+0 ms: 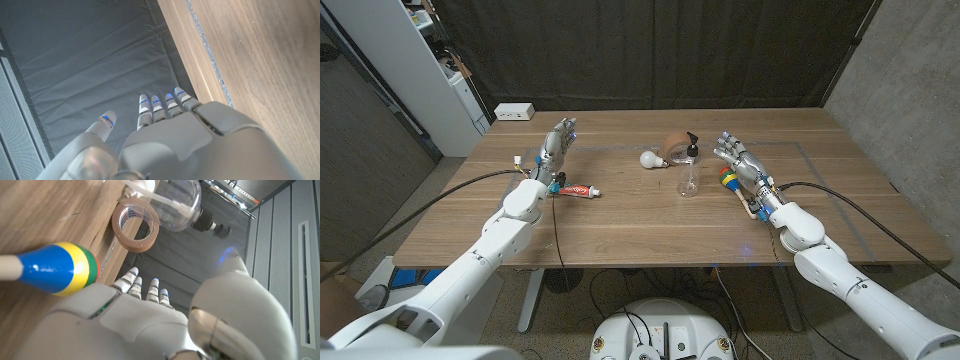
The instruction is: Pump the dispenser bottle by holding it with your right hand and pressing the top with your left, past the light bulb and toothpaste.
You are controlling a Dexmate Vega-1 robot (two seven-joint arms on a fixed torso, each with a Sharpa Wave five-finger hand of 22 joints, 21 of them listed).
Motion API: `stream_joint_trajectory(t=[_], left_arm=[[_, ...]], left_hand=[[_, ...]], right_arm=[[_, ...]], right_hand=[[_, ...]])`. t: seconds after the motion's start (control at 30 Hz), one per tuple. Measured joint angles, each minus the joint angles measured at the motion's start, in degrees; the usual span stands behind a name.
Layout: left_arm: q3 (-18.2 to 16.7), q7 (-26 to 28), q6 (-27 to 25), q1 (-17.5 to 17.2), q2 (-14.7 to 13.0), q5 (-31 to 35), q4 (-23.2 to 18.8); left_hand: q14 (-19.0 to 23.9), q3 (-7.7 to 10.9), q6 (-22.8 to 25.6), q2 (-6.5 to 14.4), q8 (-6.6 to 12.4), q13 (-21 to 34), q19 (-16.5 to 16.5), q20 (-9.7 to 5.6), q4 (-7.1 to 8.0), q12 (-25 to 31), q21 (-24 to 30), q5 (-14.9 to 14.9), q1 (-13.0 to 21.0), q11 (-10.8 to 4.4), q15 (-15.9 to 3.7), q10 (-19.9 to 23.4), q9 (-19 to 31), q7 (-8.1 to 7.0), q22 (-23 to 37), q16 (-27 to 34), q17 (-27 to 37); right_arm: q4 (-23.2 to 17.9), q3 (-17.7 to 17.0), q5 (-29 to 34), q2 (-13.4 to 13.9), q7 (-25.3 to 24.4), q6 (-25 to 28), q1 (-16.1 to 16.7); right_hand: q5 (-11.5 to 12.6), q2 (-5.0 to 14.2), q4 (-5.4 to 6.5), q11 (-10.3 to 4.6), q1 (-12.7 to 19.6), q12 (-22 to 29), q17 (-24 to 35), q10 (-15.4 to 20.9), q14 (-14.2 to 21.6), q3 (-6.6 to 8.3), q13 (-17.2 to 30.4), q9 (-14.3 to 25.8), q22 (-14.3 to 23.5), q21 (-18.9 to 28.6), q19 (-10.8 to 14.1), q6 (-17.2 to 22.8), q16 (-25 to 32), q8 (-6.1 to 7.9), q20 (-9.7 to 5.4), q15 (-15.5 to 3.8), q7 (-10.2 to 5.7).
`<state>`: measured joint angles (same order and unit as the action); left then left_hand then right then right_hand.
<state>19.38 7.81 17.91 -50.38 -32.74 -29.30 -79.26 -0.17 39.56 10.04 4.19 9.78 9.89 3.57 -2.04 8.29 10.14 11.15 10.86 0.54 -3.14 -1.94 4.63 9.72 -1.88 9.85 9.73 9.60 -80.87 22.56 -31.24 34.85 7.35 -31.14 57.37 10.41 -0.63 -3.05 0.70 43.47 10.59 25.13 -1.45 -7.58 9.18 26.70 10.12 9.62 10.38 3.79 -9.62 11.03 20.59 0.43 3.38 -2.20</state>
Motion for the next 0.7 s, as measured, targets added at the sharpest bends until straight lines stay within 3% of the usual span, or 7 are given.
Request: stream_joint_trajectory(t=[0.3,0.33,0.57,0.7], left_arm=[[0.0,1.6,0.2,0.0,0.0,1.4,0.0],[0.2,1.7,0.1,0.1,0.1,1.4,-0.4],[0.2,4.3,-1.6,-0.6,0.0,2.6,-1.9],[0.2,5.5,-1.8,-0.8,0.4,3.2,-2.2]], left_hand=[[-1.5,0.23,-1.8,0.1,-0.04,0.0,-1.1,0.11,-0.23,0.0,-0.4,0.0,0.1,0.55,0.06,-1.6,0.0,-0.06,0.0,0.0,0.0],[-1.6,0.23,-1.9,0.1,-0.04,0.0,-1.1,0.11,-0.23,0.0,-0.4,0.0,0.1,0.59,-0.07,-1.6,0.0,-0.19,0.0,0.0,0.0],[-1.9,0.23,-2.2,0.1,-0.04,0.0,-1.8,0.1,-0.23,0.0,-0.4,0.0,0.1,0.57,0.12,-2.0,0.0,0.13,0.0,0.0,0.0],[-1.9,0.23,-2.2,0.1,-0.04,0.0,-1.8,0.1,-0.23,0.0,-0.4,0.0,0.1,0.57,0.12,-2.0,0.0,0.13,0.0,0.0,0.0]], right_arm=[[-0.9,-1.5,0.0,0.5,0.0,0.0,0.0],[-1.0,-1.6,-2.6,0.5,-0.4,2.9,0.0],[-1.2,-2.4,-3.8,0.2,-0.8,4.1,-0.6],[-1.2,-2.8,-4.4,0.1,-1.1,5.1,-1.0]], right_hand=[[0.5,0.87,0.97,-0.35,-2.7,0.4,-0.7,0.7,0.3,-0.05,-1.5,0.0,0.0,0.3,0.3,1.3,0.2,-0.56,-0.43,-0.64,0.88],[0.5,0.94,1.21,-0.3,-2.7,0.4,-0.8,0.8,0.3,-0.28,-1.6,0.0,0.0,0.3,0.3,1.3,0.2,-0.67,-0.43,-0.64,0.88],[0.5,3.94,4.0,-0.32,-8.5,0.4,-1.6,1.4,0.8,-0.96,-3.7,0.0,0.0,0.3,0.3,2.5,0.4,-2.34,-0.44,-1.05,1.19],[0.2,6.06,5.97,-0.39,-12.1,0.4,-2.0,1.5,0.7,-1.37,-5.2,0.0,0.0,0.3,0.7,2.8,0.7,-3.59,-1.27,-1.82,0.88]])
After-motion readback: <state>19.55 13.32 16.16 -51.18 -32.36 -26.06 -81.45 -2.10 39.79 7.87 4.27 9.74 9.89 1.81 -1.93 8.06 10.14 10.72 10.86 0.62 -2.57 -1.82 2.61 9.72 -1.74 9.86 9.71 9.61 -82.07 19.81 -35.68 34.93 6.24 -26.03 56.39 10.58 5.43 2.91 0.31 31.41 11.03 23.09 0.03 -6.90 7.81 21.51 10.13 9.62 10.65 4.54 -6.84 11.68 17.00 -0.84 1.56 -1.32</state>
